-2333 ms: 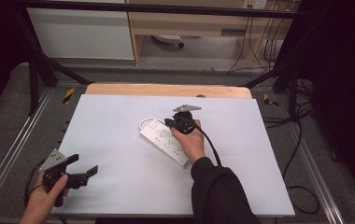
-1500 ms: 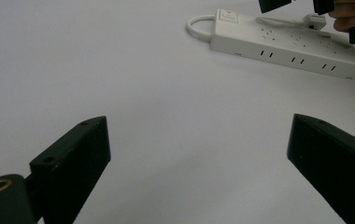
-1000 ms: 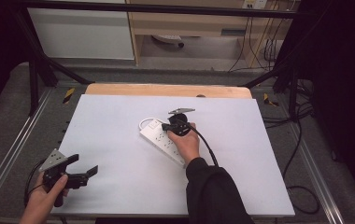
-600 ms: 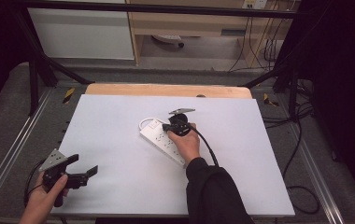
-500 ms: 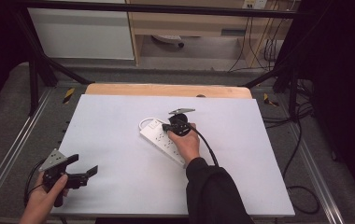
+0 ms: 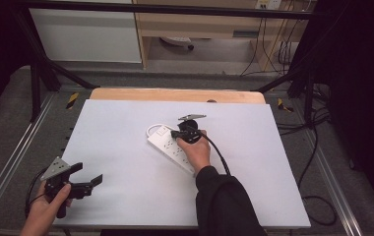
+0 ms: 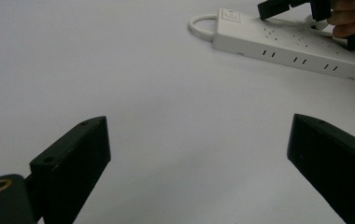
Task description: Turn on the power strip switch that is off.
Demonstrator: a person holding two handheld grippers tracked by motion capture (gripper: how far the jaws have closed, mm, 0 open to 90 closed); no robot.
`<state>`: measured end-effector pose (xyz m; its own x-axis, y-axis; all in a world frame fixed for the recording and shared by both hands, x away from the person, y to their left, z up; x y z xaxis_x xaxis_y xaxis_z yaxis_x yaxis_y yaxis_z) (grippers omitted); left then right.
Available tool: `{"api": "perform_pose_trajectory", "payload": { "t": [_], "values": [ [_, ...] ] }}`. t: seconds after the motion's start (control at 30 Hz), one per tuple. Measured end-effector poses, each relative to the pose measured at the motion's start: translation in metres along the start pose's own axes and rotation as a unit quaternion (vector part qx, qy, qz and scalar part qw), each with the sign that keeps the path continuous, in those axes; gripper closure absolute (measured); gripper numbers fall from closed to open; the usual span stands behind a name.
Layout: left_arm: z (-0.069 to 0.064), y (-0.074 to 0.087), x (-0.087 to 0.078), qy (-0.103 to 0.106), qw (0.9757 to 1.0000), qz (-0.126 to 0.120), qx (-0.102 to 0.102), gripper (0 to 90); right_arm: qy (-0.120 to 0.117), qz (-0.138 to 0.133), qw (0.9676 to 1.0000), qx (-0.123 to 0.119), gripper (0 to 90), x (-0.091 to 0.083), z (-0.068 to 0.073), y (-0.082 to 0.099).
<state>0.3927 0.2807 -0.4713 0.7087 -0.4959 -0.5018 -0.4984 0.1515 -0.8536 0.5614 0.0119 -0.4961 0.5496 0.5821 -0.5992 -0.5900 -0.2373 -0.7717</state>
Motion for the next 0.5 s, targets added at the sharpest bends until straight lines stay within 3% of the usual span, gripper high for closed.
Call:
{"api": "perform_pose_trajectory", "payload": {
  "t": [0.5],
  "values": [
    [-0.0015,0.0004,0.0007,0.0,1.0,0.001,0.0,6.2,-0.001,0.003,1.0,0.006,90.0,-0.0004,-0.0007,0.0004]
  ]
}}
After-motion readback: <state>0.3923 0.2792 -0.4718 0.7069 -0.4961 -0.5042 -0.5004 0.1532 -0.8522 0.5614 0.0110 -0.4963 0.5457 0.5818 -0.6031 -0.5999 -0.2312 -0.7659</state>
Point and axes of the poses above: each handheld gripper's, and its own axes: x roughly forward along the jaws, y roughly out of its underside, z roughly to its left, the point moved 10 cm from there along x, roughly forward along the jaws, and after that the axes turned 1 degree about -x, right-handed, at the moved point
